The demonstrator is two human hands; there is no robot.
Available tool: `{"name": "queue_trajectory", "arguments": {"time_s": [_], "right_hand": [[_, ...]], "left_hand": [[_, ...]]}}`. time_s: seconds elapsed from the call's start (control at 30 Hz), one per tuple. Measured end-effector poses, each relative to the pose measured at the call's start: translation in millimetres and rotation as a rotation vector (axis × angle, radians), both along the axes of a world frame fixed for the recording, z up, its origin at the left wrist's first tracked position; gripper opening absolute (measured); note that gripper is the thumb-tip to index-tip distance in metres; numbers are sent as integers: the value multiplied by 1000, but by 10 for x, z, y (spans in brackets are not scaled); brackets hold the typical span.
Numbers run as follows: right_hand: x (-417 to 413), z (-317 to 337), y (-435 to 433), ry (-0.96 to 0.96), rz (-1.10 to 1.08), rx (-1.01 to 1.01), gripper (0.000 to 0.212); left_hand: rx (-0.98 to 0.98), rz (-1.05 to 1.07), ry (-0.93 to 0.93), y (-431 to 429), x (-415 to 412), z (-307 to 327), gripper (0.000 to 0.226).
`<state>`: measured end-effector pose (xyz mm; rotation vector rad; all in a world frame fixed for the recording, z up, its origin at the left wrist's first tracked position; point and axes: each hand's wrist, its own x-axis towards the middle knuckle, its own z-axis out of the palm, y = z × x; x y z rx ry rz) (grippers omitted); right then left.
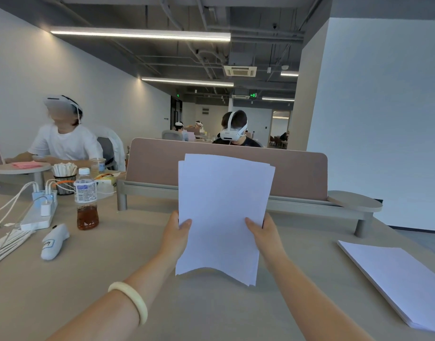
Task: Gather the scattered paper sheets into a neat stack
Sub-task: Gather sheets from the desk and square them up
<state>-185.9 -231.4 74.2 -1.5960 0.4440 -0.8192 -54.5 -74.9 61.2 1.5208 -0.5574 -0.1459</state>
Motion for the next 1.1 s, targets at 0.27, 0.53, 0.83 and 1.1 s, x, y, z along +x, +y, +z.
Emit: {"name": "queue_trajectory", "arguments": {"time_s": [0.27, 0.53, 0.83, 1.1], "right_hand": [[-1, -275, -11, 84, -57, 3, 23], [105, -195, -21, 80, -69, 49, 12], [97, -340, -4, 156, -95, 25, 18], [188, -604, -60, 237, -68, 59, 32]], "left_hand": [[26, 57, 58, 2, -27, -215, 16], [37, 75, 18, -91, -73, -120, 8], [64, 139, 18, -113, -47, -255, 16], [150, 137, 15, -150, -34, -437, 12]]}}
